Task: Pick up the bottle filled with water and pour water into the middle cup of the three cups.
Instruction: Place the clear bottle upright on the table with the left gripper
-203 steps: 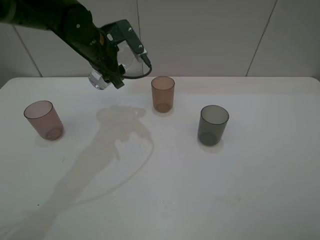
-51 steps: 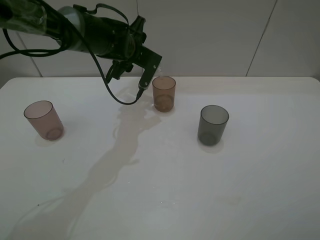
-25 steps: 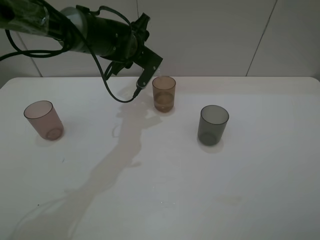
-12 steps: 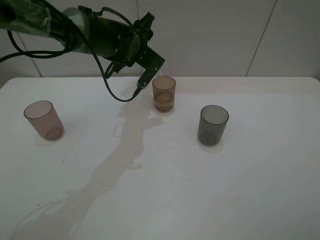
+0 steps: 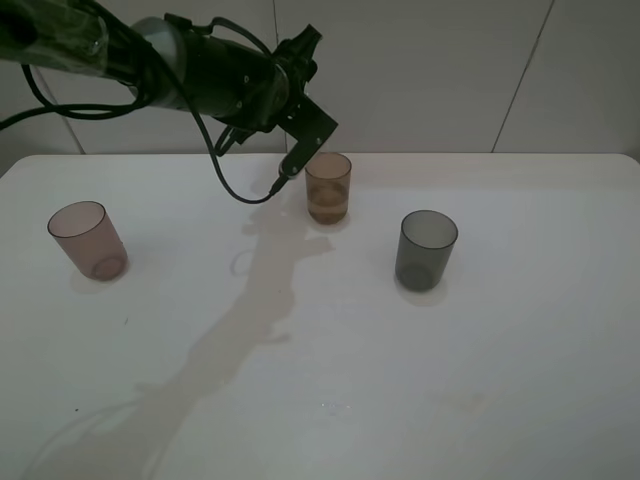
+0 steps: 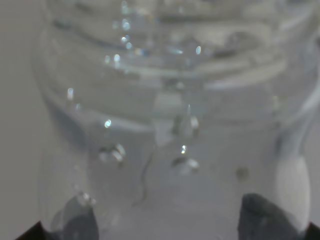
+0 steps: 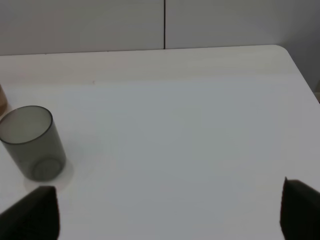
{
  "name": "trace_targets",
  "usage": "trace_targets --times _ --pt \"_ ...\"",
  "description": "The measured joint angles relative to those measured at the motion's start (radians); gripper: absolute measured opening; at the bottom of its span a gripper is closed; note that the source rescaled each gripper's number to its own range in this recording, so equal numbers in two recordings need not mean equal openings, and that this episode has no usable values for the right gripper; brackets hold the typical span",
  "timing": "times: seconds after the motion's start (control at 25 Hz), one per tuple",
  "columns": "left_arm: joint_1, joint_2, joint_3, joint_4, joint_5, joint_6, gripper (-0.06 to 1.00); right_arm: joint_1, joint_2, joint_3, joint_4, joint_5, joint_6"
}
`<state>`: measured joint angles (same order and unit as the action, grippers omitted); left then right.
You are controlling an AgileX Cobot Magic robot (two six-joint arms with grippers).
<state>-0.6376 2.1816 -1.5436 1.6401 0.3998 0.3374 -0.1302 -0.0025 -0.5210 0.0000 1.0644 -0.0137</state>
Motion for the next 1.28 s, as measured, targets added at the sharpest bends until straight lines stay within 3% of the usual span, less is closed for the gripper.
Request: trace_targets --times 1.28 --pt "-0.020 -0.045 0.069 0.049 0.023 0.025 0.02 0.000 0.000 0.000 0.000 0.000 0.000"
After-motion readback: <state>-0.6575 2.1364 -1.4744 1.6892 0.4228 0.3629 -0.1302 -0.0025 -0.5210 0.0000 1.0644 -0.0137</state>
